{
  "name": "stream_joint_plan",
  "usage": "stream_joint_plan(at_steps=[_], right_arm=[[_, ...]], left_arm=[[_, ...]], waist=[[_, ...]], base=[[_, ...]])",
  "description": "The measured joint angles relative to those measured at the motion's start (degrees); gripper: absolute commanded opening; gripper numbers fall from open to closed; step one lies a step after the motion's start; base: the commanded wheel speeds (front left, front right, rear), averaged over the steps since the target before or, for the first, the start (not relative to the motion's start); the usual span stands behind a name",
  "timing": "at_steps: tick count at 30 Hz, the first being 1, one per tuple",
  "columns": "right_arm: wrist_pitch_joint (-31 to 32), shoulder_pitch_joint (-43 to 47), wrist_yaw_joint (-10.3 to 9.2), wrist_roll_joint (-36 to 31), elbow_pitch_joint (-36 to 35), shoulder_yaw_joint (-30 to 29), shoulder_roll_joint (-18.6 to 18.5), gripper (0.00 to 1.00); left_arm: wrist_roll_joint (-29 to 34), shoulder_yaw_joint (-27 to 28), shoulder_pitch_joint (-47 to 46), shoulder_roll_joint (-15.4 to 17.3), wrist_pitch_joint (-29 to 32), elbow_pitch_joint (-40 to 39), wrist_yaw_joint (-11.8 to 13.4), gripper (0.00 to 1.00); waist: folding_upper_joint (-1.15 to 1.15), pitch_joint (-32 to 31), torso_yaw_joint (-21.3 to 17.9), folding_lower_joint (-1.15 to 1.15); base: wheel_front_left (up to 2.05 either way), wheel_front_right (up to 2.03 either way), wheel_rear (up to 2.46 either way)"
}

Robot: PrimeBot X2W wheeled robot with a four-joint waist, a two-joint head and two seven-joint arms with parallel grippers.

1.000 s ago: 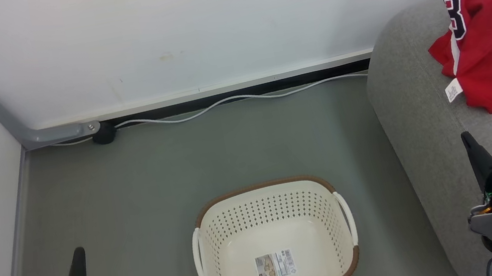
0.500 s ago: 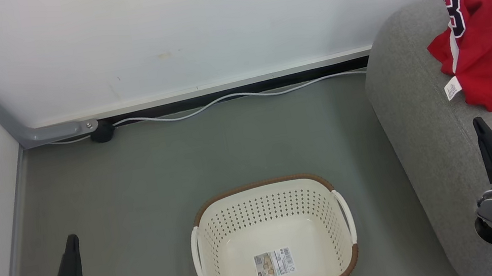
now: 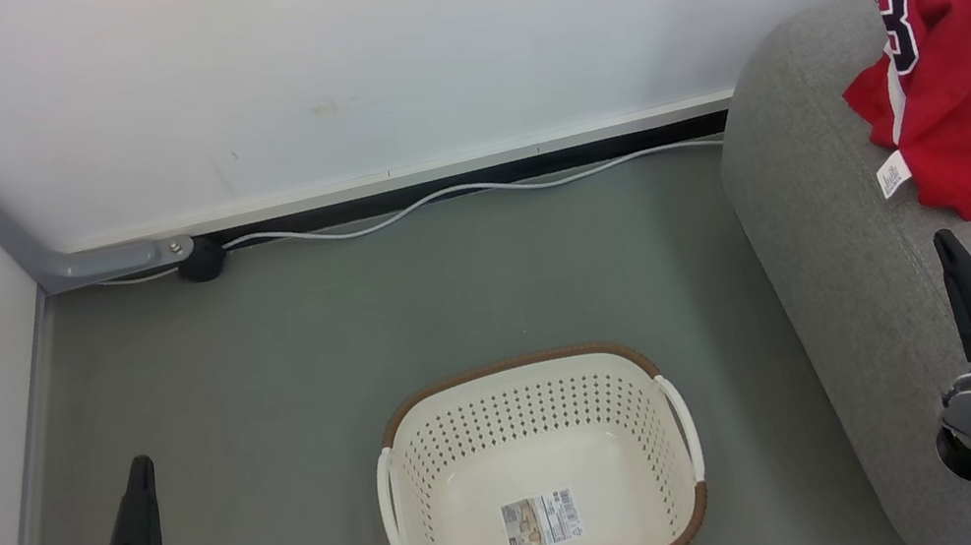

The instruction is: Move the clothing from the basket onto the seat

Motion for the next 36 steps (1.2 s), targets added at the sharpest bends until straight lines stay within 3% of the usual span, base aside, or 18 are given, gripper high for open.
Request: stream_joint_plan(at_steps=[36], right_arm=[[0.21,-0.03,0.01,0.00,0.33,-0.13,0.07,0.00]], left_arm=[[0.00,0.11,-0.02,-0.02,0.01,0.21,-0.05,0.00]], waist=[[0.00,-0.02,0.00,0.00]], base=[[0.00,0.00,0.00]])
